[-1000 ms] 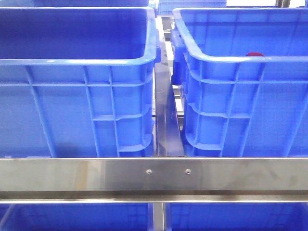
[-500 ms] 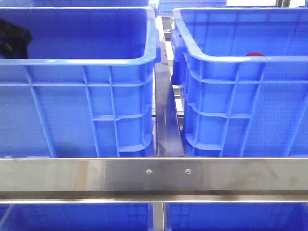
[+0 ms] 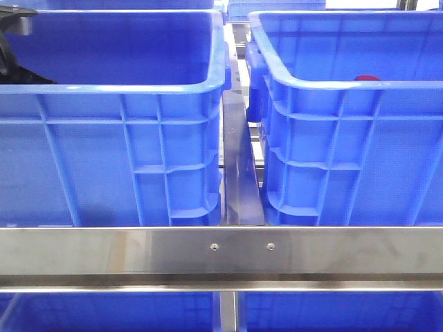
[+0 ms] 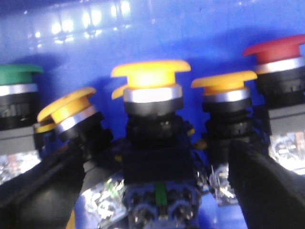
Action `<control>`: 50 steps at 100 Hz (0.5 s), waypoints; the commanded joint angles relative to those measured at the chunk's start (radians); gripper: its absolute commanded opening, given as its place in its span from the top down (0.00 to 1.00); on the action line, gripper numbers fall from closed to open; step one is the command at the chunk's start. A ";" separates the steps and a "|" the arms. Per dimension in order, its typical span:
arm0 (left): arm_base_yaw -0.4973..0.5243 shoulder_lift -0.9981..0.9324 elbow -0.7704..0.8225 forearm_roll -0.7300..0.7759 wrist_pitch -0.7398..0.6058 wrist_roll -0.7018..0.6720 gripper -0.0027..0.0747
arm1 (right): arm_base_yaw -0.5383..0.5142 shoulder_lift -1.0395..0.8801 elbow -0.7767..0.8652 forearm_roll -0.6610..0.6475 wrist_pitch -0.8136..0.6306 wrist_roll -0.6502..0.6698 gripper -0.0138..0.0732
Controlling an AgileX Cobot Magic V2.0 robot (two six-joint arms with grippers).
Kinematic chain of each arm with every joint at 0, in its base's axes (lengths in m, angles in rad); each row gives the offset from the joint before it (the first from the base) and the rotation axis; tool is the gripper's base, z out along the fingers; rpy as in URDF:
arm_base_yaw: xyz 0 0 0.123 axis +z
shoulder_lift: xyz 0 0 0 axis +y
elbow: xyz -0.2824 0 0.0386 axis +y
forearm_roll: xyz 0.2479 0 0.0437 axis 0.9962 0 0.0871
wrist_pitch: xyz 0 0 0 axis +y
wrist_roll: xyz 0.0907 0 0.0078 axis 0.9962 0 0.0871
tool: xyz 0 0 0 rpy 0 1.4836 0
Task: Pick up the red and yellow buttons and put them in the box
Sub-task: 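Grasp a yellow-capped button with the left gripper and lift it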
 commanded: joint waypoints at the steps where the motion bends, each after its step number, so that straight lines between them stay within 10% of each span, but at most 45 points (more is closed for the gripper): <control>1: 0.001 -0.031 -0.033 0.004 -0.059 0.002 0.23 | -0.002 -0.002 -0.025 0.013 0.009 -0.010 0.92; 35: 0.001 -0.016 -0.033 0.004 -0.063 -0.001 0.25 | -0.002 -0.002 -0.025 0.013 0.009 -0.010 0.92; 50: 0.001 -0.018 -0.033 0.004 -0.056 -0.001 0.51 | -0.002 -0.002 -0.025 0.013 0.009 -0.010 0.92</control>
